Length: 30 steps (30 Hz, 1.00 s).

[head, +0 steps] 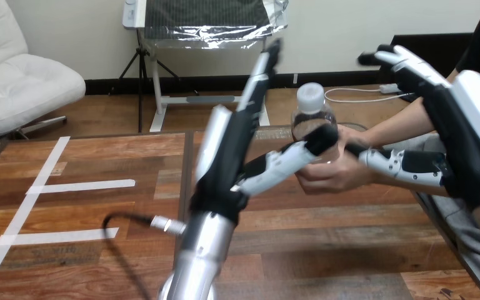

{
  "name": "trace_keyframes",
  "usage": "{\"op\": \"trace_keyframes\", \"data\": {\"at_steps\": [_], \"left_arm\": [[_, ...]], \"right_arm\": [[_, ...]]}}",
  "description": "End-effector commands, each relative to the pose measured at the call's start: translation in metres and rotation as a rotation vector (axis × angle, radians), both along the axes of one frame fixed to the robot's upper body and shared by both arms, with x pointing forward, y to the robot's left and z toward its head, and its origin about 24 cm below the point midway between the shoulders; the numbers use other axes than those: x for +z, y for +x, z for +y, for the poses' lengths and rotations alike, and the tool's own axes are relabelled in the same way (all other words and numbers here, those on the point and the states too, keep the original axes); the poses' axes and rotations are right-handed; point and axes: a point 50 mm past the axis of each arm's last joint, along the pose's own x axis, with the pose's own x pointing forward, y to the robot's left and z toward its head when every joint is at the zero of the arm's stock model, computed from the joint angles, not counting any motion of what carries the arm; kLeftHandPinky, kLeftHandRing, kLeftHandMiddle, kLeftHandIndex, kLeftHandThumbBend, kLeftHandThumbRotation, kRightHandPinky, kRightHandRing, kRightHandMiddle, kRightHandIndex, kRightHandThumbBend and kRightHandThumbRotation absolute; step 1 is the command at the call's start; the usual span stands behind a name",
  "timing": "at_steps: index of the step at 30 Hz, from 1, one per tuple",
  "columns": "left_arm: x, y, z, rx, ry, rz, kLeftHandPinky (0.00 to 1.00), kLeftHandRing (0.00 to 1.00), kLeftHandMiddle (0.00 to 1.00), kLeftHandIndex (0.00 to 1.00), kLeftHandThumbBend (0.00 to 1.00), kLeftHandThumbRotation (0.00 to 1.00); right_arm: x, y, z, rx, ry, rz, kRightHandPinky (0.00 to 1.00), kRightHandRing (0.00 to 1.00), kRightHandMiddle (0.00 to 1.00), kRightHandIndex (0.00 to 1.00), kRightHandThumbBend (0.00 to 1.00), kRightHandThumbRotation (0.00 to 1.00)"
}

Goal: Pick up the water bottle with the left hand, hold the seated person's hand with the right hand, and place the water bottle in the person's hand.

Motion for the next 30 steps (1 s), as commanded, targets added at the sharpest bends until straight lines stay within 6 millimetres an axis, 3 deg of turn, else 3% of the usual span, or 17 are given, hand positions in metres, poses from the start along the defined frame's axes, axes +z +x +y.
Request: {"op": "trace_keyframes", "data": {"at_steps": [1,11,30], "left_arm": [[0.014,-0.011,0.006,0.074,-0.13,-0.086,0.87,0.91,0.93,0.93,0.75,0.65],[0.003,-0.035,0.021,0.183,-0.157,-0.117,0.8,0.86,0.89,0.91,0.59,0.74],[-0.016,-0.07,0.037,0.316,-0.182,-0.114,0.75,0.81,0.84,0.87,0.41,0.7]], "right_arm": [[0.004,-0.004,0.011,0.027,0.105,-0.129,0.77,0.87,0.9,0.82,0.33,0.12],[-0.017,-0.009,0.028,0.105,0.256,-0.183,0.83,0.91,0.92,0.82,0.16,0.02],[-0.042,-0.013,0.049,0.221,0.399,-0.21,0.87,0.95,0.95,0.84,0.07,0.0]]}}
